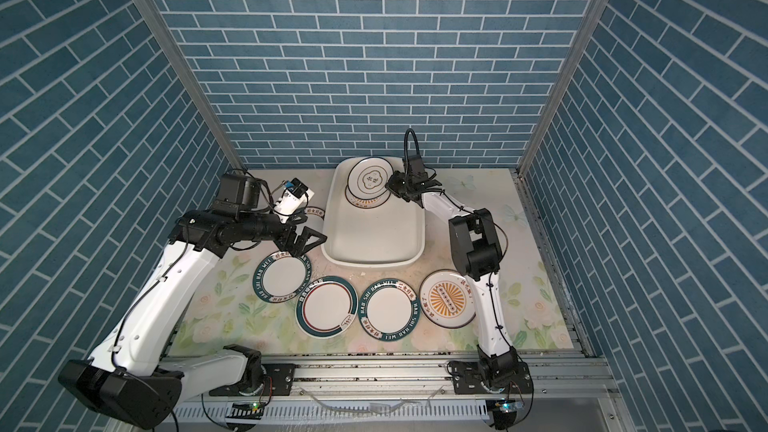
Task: Place the plates into the plastic bin on the countertop
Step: 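Lower the quatrefoil plate onto the sunburst plate in the bin, then settle the quatrefoil plate flat and open the right gripper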
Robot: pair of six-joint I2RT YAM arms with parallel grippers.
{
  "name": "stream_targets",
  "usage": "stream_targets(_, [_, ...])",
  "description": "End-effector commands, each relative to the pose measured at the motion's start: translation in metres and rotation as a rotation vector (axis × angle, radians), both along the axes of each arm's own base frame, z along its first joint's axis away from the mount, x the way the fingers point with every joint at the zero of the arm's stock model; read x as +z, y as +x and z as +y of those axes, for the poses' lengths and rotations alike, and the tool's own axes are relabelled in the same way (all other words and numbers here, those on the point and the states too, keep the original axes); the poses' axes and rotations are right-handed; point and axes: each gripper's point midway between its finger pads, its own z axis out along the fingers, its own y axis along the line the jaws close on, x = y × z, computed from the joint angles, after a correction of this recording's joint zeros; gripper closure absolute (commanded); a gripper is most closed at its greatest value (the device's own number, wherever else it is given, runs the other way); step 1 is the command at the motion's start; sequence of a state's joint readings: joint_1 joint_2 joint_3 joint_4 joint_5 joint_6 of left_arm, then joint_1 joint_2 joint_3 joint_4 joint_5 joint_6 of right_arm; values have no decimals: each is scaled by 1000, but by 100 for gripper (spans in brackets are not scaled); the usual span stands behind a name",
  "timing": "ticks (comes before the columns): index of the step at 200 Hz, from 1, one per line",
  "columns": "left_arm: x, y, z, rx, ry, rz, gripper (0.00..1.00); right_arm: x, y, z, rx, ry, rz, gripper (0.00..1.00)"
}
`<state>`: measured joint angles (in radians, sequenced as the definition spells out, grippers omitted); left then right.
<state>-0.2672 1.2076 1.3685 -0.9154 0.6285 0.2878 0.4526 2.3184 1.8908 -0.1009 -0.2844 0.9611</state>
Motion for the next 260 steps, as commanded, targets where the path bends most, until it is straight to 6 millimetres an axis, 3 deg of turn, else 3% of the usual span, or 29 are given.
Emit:
stream_targets(1, [9,-7,-2,-24,-18,-15,0,20,14,12,-19,88,-34,97])
stream_targets(188, [12,-8,-5,-37,-31,-12,1,-35,15,15,-67,135,86,93])
stream_targets(260, [12,-7,-6,-39,-34,-12,0,-43,15,15,-79,146,106,91])
